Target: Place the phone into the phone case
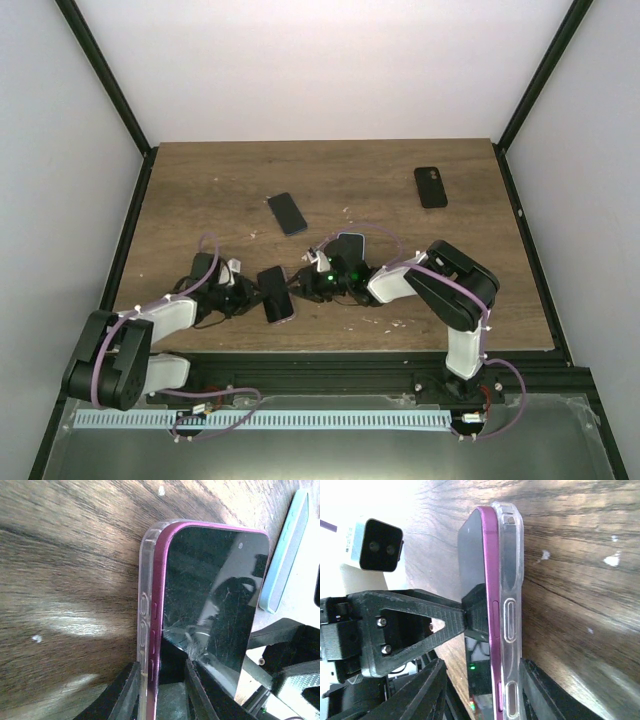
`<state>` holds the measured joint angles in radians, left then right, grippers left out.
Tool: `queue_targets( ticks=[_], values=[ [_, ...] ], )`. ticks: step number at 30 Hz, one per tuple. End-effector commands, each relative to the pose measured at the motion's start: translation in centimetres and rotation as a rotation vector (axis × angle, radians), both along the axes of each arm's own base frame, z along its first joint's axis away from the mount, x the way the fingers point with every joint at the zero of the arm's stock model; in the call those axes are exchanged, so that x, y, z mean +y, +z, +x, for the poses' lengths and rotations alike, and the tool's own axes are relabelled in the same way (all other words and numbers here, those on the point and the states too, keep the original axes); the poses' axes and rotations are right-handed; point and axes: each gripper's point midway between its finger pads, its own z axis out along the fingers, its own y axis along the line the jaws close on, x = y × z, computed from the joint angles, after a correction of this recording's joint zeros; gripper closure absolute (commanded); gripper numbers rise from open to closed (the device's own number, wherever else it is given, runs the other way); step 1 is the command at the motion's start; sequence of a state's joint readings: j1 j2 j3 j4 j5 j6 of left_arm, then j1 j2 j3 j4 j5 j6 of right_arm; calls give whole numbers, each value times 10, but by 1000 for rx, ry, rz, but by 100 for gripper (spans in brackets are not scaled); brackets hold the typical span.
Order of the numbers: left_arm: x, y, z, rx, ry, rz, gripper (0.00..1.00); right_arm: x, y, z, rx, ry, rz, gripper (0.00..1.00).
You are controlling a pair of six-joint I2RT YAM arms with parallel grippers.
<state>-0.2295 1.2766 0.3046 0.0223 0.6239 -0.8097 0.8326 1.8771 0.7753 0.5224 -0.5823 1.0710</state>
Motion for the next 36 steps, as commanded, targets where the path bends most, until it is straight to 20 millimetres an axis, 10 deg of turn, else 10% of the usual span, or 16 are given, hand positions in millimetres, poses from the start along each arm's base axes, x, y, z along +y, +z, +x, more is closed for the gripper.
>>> queue_targets(
  ticks=[1, 36],
  values=[
    [-4, 7, -1, -30, -41, 2, 73, 19, 35, -4, -39, 61, 142, 60],
    [-8, 13, -19, -41, -85, -52, 71, 36, 49, -31, 0, 176, 318, 59]
  ],
)
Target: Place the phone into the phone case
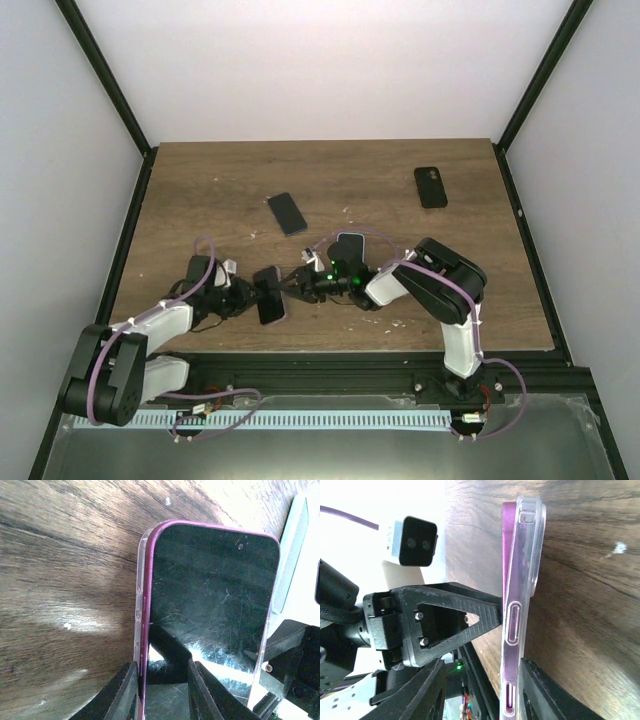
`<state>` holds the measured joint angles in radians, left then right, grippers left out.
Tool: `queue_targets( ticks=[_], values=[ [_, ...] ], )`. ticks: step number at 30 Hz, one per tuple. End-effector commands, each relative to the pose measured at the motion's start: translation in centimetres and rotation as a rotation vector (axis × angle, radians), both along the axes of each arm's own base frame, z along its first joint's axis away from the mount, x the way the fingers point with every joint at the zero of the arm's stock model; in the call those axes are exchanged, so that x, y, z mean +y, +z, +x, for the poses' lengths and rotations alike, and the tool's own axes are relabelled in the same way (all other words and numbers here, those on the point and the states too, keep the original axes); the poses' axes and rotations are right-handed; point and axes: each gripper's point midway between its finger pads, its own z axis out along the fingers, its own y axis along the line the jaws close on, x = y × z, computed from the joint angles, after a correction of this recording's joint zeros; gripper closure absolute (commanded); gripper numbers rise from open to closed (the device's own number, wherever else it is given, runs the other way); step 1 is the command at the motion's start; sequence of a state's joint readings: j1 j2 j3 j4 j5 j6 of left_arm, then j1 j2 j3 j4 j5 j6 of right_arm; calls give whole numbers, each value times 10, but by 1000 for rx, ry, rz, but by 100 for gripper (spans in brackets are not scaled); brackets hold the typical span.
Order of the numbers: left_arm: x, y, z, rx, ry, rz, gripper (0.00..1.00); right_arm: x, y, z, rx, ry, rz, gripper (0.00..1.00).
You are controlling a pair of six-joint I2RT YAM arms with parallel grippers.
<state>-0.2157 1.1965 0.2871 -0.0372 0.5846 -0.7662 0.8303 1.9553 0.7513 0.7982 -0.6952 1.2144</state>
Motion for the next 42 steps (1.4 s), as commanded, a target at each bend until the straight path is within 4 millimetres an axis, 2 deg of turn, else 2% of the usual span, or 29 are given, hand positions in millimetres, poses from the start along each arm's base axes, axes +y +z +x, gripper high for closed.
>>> queue_targets(
  ticks=[1, 4, 8, 18, 25, 27, 35, 42],
  values=[
    [-18, 10, -17, 2, -94, -98, 70, 21, 36, -26, -63, 126, 164, 59],
    [-19, 12, -20, -5, -98, -111, 70, 22, 34, -25, -57, 126, 155, 59],
    [-20, 15, -19, -19, -98, -118, 71, 23, 23, -24, -37, 125, 116, 59],
    [-21, 13, -19, -22, -99, -130, 73, 29, 25, -33, -30, 205, 142, 61],
    [-21, 14, -19, -22, -108, -122, 73, 28, 10, -34, -28, 237, 51, 64],
    [-19, 13, -18, -24, -103, -107, 73, 23, 3, -31, -40, 210, -2, 69],
    [-18, 11, -20, -7, -98, -97, 73, 8, -5, -20, -65, 116, -86, 81],
    [-22, 32, -19, -37, -103, -141, 68, 2, 1, -18, -75, 106, -53, 91]
  ],
)
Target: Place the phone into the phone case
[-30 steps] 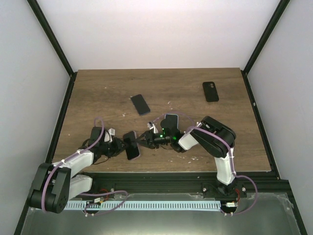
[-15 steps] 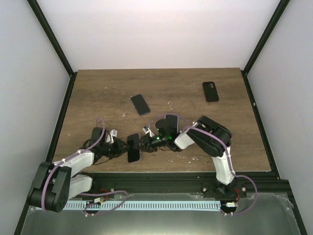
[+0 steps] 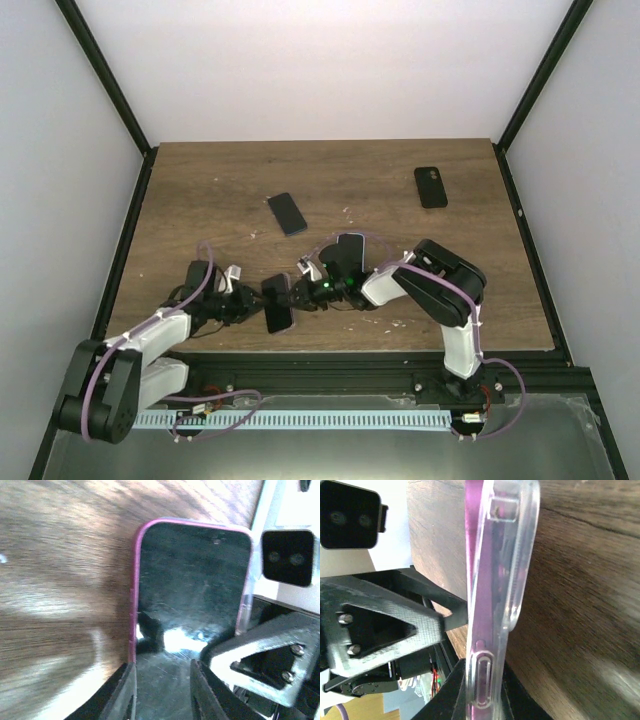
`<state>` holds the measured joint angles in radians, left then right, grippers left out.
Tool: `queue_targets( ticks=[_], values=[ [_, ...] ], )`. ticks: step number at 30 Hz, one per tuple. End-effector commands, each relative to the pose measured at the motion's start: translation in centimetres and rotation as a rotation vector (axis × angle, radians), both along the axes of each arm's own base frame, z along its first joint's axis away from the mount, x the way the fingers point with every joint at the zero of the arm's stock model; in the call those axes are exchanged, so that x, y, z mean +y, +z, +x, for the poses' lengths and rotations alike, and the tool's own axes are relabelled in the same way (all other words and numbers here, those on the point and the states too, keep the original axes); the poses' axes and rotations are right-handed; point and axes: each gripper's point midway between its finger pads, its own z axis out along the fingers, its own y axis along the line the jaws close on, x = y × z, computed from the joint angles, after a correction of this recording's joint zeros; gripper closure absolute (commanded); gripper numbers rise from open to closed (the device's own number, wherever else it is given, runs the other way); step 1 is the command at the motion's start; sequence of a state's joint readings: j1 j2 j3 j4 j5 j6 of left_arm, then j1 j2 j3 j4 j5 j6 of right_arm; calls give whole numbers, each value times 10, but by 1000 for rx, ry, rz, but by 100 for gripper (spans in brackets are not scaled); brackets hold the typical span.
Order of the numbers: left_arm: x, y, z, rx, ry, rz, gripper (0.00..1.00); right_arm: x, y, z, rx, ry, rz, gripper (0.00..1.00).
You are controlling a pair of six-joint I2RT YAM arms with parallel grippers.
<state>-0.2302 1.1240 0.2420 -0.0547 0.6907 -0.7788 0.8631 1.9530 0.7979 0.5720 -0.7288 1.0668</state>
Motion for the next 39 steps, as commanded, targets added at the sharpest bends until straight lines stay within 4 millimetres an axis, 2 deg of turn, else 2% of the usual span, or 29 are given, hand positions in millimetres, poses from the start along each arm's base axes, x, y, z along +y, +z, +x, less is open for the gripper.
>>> queue_targets(
  ticks=[1, 5, 10, 15, 24, 33, 39],
  values=[
    [-9, 29, 5, -61, -28, -56, 65, -1, 25, 6, -66, -6, 72, 92],
    [-10, 53, 8, -110, -21, -81, 56, -4, 46, 7, -112, 1, 130, 93],
    [-8, 85, 10, -189, -2, -94, 56, -10, 78, 3, -160, 19, 228, 93],
    [-3, 96, 8, -215, 4, -67, 59, -13, 93, -3, -168, 36, 278, 92],
    [-2, 64, 3, -134, -17, -23, 63, -20, 39, 1, -86, -11, 103, 91],
    [-4, 33, 5, -62, -8, -30, 66, -24, 7, -2, -32, -21, 39, 89],
    [-5, 23, 10, -44, 2, -33, 68, -29, -5, -1, -25, -41, -9, 79]
  ],
)
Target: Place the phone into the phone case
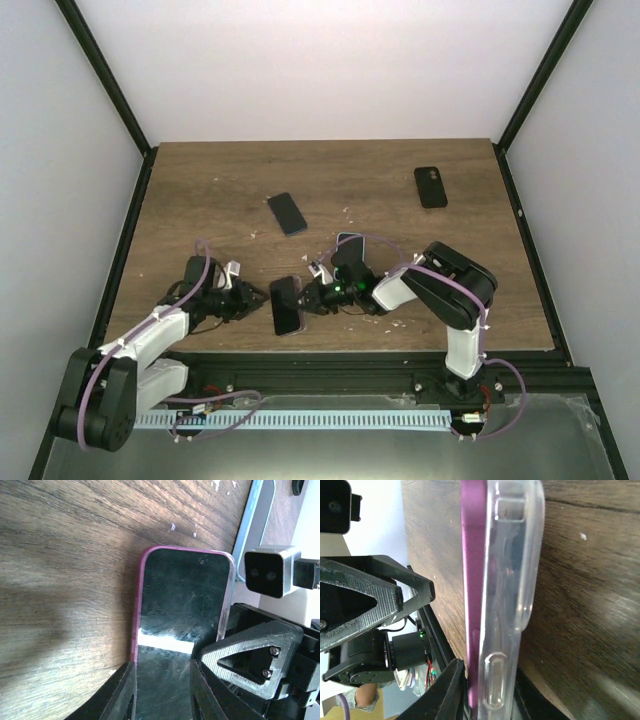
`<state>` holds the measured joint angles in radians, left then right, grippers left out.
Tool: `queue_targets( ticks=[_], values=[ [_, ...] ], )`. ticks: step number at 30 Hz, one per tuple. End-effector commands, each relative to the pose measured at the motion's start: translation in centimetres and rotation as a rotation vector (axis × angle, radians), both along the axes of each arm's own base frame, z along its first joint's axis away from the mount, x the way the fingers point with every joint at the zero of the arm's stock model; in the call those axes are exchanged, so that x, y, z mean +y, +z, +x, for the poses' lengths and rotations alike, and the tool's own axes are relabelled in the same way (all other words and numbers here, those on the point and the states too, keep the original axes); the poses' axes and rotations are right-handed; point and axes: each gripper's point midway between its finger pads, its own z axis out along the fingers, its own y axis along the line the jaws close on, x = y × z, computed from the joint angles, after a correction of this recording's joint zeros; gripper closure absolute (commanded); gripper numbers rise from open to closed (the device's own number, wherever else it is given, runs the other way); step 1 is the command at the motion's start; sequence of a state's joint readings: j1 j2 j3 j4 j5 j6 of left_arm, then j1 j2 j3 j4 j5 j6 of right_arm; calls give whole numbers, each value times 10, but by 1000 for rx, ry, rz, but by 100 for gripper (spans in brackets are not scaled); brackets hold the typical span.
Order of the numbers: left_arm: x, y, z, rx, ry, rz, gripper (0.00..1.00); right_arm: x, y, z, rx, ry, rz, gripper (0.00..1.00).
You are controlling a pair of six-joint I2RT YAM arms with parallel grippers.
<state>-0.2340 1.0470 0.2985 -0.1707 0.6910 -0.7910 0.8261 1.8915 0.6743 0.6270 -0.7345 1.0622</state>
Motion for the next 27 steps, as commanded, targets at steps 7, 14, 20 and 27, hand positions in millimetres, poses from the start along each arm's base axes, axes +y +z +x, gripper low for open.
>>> queue_targets(
  ticks=[7, 14, 20, 27],
  values=[
    [-5, -6, 12, -28, 2, -21, 70, -4, -5, 7, -28, -35, -31, 69],
    [1, -20, 11, -5, 1, 39, 68, -5, -6, 7, -27, -39, -35, 70],
    [10, -19, 8, -17, 17, 94, 59, -9, -10, 7, -32, -53, -63, 65],
    [16, -29, 4, 2, 16, 143, 58, -19, -15, 11, -47, -106, -120, 63]
  ],
)
